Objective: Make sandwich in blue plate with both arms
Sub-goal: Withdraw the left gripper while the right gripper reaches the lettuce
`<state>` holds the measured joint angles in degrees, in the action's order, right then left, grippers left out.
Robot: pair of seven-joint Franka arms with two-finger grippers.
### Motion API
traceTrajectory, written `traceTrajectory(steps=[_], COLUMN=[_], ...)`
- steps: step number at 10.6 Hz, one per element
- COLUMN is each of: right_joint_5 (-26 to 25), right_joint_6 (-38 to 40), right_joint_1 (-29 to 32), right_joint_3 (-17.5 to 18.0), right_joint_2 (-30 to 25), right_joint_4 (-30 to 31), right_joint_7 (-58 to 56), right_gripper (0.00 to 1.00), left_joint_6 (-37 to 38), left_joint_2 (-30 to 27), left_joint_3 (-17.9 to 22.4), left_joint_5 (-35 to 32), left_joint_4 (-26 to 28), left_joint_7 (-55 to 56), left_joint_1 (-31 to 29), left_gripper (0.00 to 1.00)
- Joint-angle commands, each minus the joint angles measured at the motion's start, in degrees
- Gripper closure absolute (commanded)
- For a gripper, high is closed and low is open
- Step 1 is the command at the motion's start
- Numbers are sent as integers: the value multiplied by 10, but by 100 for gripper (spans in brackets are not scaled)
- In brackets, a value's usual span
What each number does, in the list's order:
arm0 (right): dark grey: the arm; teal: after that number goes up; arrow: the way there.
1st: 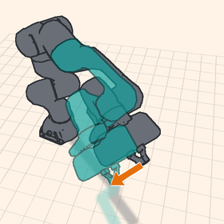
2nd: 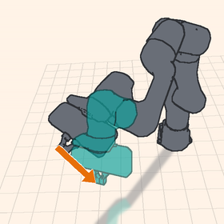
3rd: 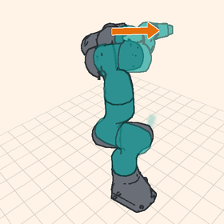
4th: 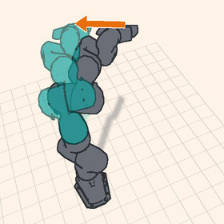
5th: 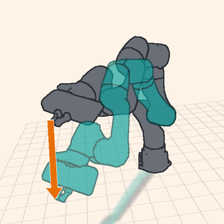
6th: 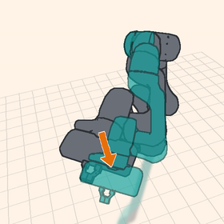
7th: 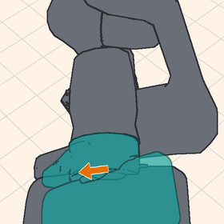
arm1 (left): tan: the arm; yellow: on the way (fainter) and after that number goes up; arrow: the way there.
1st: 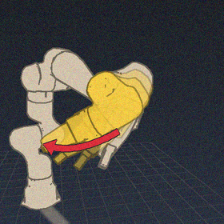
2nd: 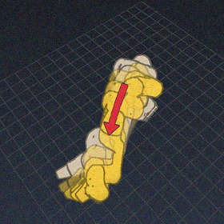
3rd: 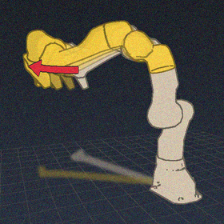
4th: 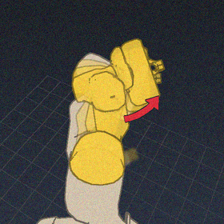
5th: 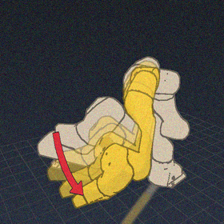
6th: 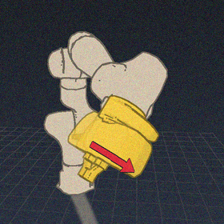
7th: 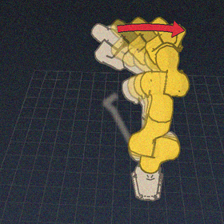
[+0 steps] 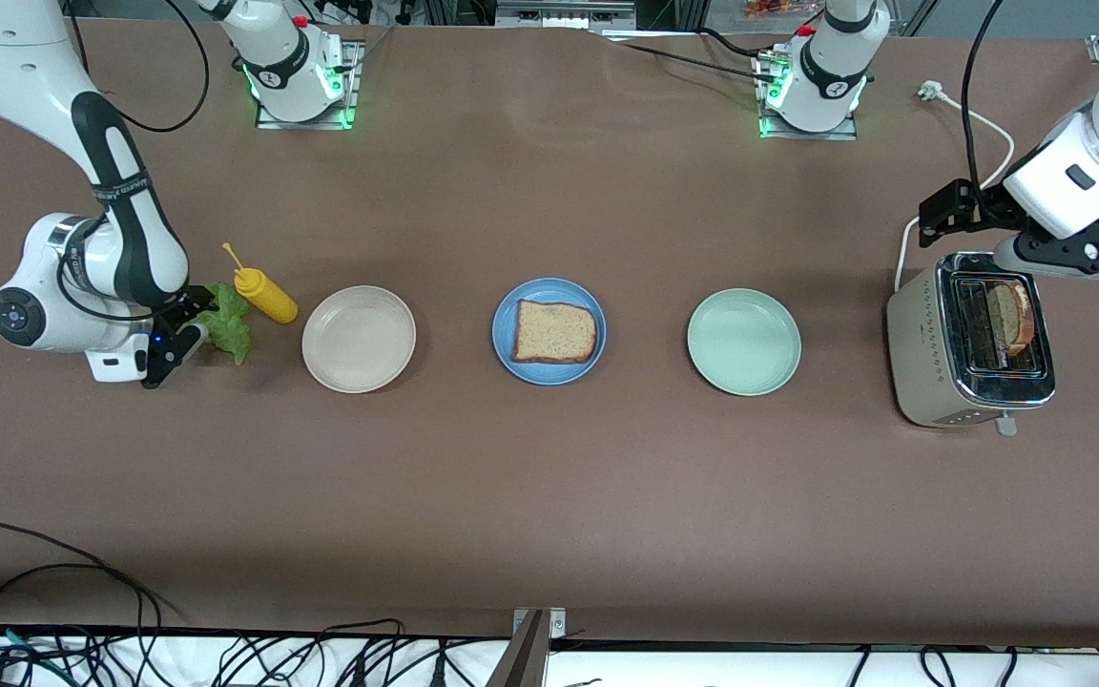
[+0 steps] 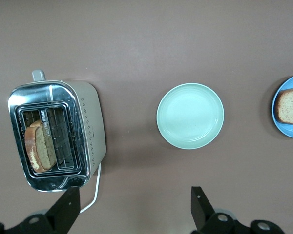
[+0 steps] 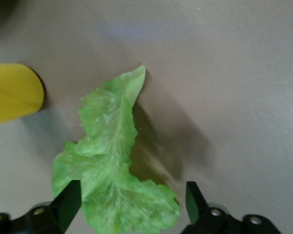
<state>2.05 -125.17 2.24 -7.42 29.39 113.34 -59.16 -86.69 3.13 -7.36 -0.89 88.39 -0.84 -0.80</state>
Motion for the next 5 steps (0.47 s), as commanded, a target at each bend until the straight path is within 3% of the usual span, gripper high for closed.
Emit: traceTrajectory(steps=[1,2,3,5], right_joint_5=[19,19,19,19], right_joint_6=[-9,-8,-10,-10], right_joint_1=[4,4,5,7], right_joint_3=[4,4,3,2], right_joint_2=[5,3,3,-16], right_joint_4=[9,9,9,7], right_joint_7=[-14,-25,-42,-60], right_gripper=[54,87,100,100], left_joint_6=[-4,-4,-4,-4], left_joint_2=[-22,-22,-21,-21], left_joint_3=[3,2,2,2], left_joint_5=[12,8,8,6], left_joint_4=[21,19,18,17], left_joint_7=[-15,-15,-15,-15], left_joint_1=[-1,1,2,4], left_gripper=[0,0,0,0])
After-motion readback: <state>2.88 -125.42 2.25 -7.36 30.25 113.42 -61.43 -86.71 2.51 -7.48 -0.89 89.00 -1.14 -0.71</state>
